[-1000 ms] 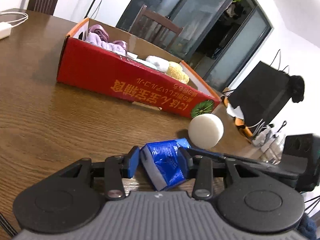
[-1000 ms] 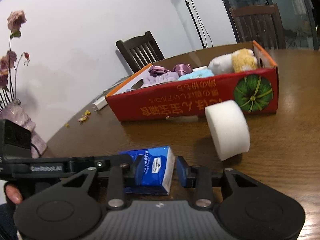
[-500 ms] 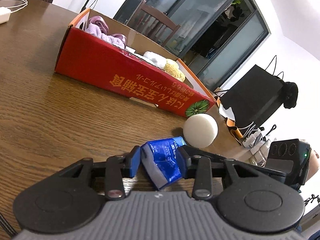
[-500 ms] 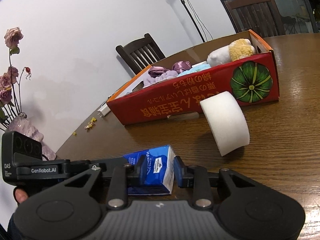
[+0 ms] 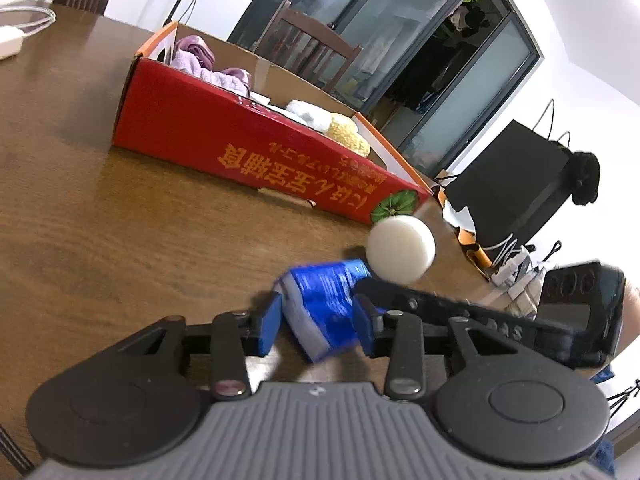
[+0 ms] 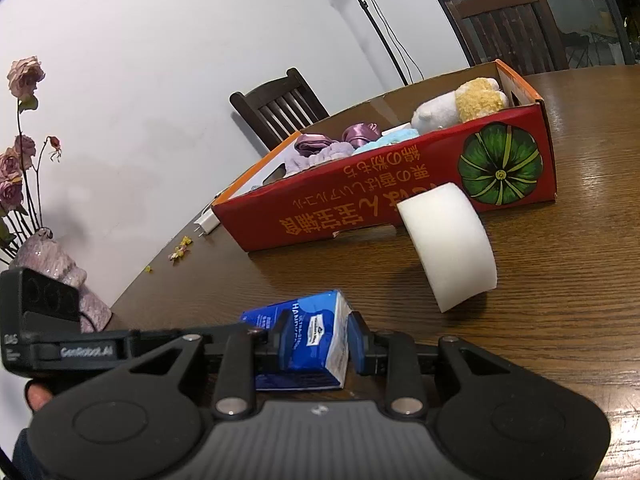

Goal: Organize soft objects
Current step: 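Carry the blue carton into the box and open the right gripper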

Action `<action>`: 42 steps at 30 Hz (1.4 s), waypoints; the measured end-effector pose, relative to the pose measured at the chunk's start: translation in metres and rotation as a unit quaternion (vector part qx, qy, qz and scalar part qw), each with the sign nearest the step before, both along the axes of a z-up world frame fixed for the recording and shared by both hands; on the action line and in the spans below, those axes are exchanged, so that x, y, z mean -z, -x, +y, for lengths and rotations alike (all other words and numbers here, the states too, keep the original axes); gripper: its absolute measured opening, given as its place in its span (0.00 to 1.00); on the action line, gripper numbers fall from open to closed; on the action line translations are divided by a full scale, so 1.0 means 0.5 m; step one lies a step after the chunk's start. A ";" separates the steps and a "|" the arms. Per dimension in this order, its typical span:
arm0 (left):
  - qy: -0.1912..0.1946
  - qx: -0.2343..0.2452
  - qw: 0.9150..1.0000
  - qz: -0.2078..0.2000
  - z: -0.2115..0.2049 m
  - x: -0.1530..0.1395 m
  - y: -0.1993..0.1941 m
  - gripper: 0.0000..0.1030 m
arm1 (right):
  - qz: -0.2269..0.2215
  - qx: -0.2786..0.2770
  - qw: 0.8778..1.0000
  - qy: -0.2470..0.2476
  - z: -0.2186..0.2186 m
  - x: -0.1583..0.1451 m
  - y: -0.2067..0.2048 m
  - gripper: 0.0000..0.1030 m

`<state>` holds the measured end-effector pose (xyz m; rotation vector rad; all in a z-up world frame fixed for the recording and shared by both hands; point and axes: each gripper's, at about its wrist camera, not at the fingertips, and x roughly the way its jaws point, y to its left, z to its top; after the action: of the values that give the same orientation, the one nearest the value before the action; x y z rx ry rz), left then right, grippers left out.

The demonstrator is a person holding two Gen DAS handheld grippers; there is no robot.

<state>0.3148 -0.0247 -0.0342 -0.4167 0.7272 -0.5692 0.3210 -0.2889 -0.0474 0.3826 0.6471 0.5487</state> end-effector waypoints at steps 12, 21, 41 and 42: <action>0.008 -0.019 0.998 -0.063 -0.019 -0.089 0.060 0.34 | -0.069 0.029 0.997 0.023 0.005 -0.092 0.102 0.25; -0.004 -0.021 0.998 -0.062 -0.040 -0.221 -0.183 0.34 | -0.071 0.033 0.997 0.020 -0.017 -0.228 -0.120 0.25; -0.114 -0.016 0.992 0.042 -0.046 -0.103 -0.390 0.46 | 0.098 0.012 0.990 0.101 0.042 -0.132 -0.379 0.48; -0.117 -0.017 0.992 0.034 -0.044 -0.111 -0.382 0.48 | 0.092 0.011 0.991 0.100 0.040 -0.141 -0.373 0.50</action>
<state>0.5057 -0.0466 0.0215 -0.2308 0.8411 -0.4326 0.5075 -0.2690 0.0230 0.2525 0.8662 0.4255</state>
